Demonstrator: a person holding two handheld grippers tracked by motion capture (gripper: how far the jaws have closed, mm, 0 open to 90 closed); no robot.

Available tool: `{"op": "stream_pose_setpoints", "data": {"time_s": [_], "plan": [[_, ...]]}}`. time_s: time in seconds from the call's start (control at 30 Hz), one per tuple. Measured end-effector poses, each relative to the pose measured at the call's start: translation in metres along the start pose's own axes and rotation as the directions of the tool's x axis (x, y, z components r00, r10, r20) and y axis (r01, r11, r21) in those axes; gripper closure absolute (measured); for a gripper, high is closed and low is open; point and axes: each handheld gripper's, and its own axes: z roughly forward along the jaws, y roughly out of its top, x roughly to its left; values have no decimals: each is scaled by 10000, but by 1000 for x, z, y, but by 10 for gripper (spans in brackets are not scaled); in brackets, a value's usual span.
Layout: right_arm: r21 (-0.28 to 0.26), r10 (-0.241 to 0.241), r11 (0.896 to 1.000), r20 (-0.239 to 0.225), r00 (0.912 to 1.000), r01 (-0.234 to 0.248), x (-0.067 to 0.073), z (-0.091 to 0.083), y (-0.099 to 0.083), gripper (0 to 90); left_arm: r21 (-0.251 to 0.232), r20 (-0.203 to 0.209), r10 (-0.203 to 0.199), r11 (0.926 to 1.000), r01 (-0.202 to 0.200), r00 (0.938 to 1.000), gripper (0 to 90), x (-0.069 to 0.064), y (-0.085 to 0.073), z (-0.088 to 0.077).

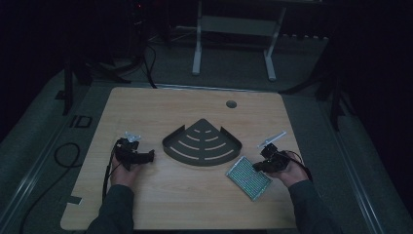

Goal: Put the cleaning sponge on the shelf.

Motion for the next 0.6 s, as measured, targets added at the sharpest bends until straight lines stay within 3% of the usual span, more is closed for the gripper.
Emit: {"op": "stream_pose_setpoints", "data": {"time_s": [0.6], "plan": [[-428,-14,9991,173,9998,22,-3,-18,12,897,1,-1,0,10000,0,10000,38,0,0,0]]}}
